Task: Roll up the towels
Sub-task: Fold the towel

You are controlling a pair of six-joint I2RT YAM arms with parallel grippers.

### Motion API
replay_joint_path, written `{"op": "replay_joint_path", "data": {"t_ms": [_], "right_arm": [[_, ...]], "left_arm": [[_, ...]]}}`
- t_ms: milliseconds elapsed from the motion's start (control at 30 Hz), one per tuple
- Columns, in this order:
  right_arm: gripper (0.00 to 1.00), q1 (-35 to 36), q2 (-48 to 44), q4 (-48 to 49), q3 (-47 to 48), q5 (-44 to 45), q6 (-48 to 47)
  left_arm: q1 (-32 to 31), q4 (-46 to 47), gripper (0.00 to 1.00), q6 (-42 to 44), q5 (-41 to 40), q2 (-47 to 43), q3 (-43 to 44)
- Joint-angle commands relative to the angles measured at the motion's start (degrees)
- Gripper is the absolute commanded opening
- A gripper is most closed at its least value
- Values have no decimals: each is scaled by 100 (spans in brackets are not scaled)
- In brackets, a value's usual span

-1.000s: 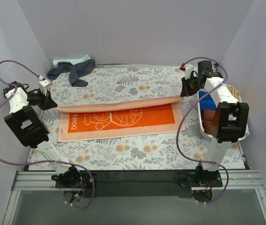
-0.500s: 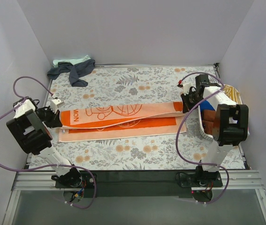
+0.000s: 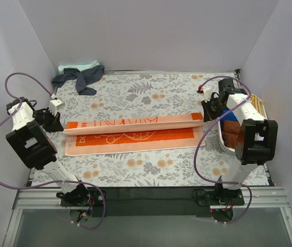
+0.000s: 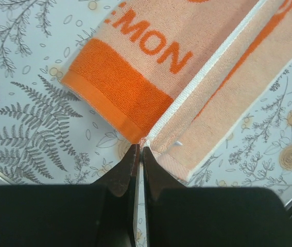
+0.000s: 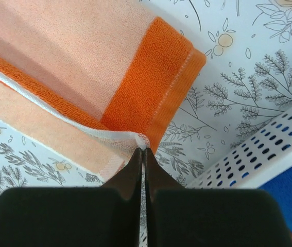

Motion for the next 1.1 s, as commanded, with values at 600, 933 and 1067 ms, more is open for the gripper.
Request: {"op": "replay_joint_path", "data": {"t_ms": [600,933,1067], "right_arm": [[1,-109,144,-20,-1022,286,-596],[1,-65,47,-134,-899,215,-631],[1,-56,-40,-266,-698,180,-631]], "left_arm": [[216,708,0,69,-677,-17,-1329],[189,647,0,60,-659,19,-1276],[198,445,0,34,-493,10,-943]]}}
